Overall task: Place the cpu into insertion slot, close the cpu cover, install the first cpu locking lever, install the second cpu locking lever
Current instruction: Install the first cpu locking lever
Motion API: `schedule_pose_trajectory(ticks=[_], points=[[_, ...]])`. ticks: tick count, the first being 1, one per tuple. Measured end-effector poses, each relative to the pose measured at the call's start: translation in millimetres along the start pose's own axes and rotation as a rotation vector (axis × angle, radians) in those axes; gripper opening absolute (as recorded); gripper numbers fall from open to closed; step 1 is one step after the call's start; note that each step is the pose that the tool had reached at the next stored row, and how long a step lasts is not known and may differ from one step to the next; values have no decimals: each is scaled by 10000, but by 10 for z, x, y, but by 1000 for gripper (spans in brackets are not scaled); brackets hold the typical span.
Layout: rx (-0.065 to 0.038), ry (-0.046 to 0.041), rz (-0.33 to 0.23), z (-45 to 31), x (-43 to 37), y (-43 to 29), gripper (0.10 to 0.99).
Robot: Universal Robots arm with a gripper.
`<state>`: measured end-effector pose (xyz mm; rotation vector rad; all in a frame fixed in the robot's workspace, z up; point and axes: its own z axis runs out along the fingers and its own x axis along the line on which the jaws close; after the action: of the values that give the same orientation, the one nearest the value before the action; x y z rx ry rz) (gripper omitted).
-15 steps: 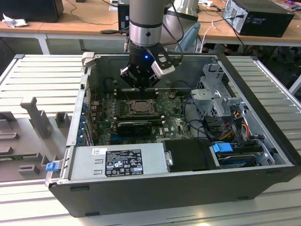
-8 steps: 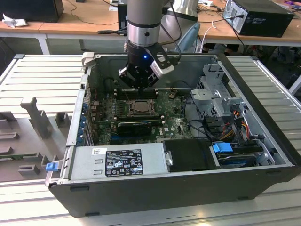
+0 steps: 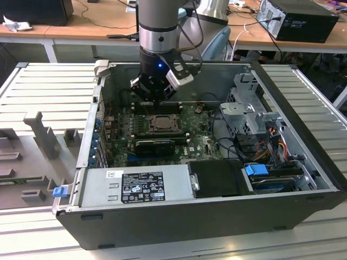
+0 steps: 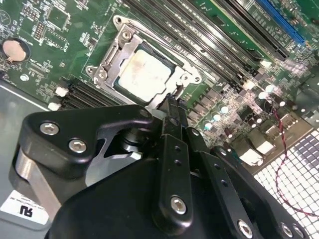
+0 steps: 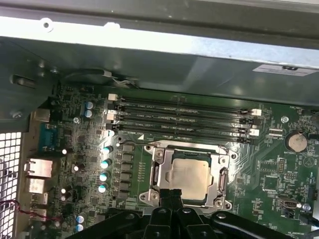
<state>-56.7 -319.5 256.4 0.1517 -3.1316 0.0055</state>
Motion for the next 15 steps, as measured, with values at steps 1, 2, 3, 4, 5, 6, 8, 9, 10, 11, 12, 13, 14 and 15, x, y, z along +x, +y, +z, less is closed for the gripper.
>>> schedule_pose_trajectory(ticks=[1, 2, 3, 4, 5, 6, 8, 9, 10, 11, 12, 13, 14, 15], points=[[0, -1, 0, 0, 14, 1, 106], [0, -1, 0, 0, 20, 2, 106], [0, -1, 0, 0, 23, 3, 106], [-1, -1, 0, 1, 29, 3, 106], [-1, -1, 0, 1, 34, 3, 106], [-1, -1, 0, 1, 38, 4, 106], [0, -1, 0, 0, 47, 5, 106], [-1, -1, 0, 1, 56, 6, 106], [0, -1, -1, 1, 64, 6, 106], [0, -1, -1, 1, 77, 7, 106], [0, 0, -1, 0, 91, 8, 106], [0, -1, -1, 1, 107, 10, 106], [1, -1, 0, 1, 126, 12, 106], [0, -3, 0, 1, 151, 15, 106]])
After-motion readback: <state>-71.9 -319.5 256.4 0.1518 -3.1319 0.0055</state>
